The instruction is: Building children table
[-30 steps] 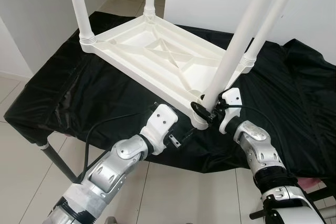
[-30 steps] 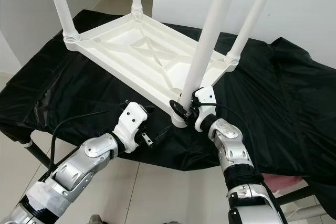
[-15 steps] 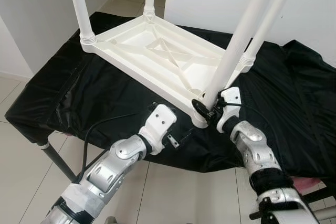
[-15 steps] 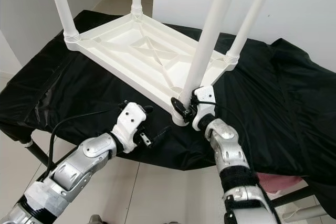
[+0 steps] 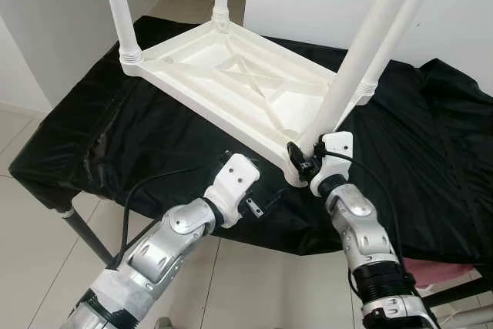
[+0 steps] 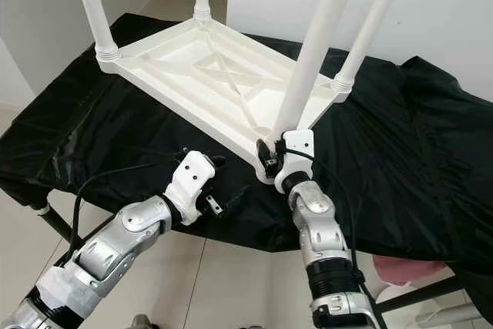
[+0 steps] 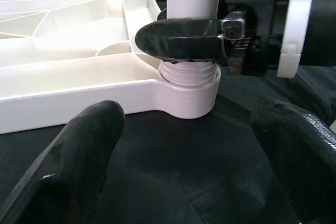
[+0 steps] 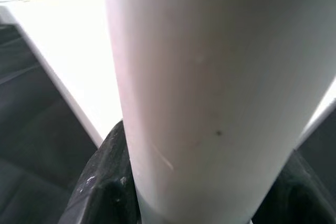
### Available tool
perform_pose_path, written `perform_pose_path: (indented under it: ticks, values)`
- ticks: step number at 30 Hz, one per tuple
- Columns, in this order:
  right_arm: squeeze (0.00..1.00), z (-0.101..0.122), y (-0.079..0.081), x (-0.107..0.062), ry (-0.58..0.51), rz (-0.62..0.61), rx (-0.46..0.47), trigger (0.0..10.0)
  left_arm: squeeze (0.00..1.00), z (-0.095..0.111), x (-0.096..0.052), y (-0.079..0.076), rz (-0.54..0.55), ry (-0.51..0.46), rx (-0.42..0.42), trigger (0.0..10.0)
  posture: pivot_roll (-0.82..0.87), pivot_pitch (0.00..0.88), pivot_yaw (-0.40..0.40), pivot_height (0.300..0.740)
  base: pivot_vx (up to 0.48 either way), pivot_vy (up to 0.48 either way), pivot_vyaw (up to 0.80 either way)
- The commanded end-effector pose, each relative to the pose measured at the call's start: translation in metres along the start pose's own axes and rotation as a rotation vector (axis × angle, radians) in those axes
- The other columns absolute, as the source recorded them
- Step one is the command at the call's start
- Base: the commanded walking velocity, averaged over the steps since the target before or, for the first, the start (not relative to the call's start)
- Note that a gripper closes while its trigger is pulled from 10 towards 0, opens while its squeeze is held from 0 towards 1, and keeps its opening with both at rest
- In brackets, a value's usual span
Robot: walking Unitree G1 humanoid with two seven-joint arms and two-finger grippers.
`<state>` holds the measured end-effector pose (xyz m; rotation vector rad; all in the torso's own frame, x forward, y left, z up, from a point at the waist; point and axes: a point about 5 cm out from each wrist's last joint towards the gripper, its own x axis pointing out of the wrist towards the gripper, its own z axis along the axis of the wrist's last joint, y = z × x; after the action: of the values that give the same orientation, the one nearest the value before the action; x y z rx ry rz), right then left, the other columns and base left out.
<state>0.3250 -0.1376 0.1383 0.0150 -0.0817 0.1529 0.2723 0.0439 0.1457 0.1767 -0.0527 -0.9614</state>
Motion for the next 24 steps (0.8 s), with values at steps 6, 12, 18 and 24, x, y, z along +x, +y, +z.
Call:
perform_pose_path:
  ticks: [6, 12, 18, 24]
  values:
    - [0.00, -0.022, -0.008, -0.020, 0.077, -0.341, 0.032, 10.0, 0.00, -0.008, -0.001, -0.012, -0.154, 0.027, 0.017, 10.0, 0.04, 0.059, -0.093, 0.740, 0.000, 0.000, 0.00]
    - [0.00, -0.020, 0.006, -0.015, 0.078, -0.323, 0.061, 10.0, 0.00, -0.009, 0.000, -0.015, -0.166, 0.029, 0.013, 10.0, 0.04, 0.048, -0.085, 0.740, 0.000, 0.000, 0.00]
    - [0.00, -0.015, 0.004, -0.013, 0.048, -0.314, 0.056, 10.0, 0.00, -0.009, 0.003, -0.015, -0.178, 0.028, 0.020, 10.0, 0.04, 0.036, -0.080, 0.740, 0.000, 0.000, 0.00]
    - [0.82, -0.012, 0.004, -0.013, 0.028, -0.322, 0.057, 10.0, 0.00, -0.009, 0.002, -0.014, -0.178, 0.028, 0.026, 10.0, 0.03, 0.030, -0.079, 0.740, 0.000, 0.000, 0.00]
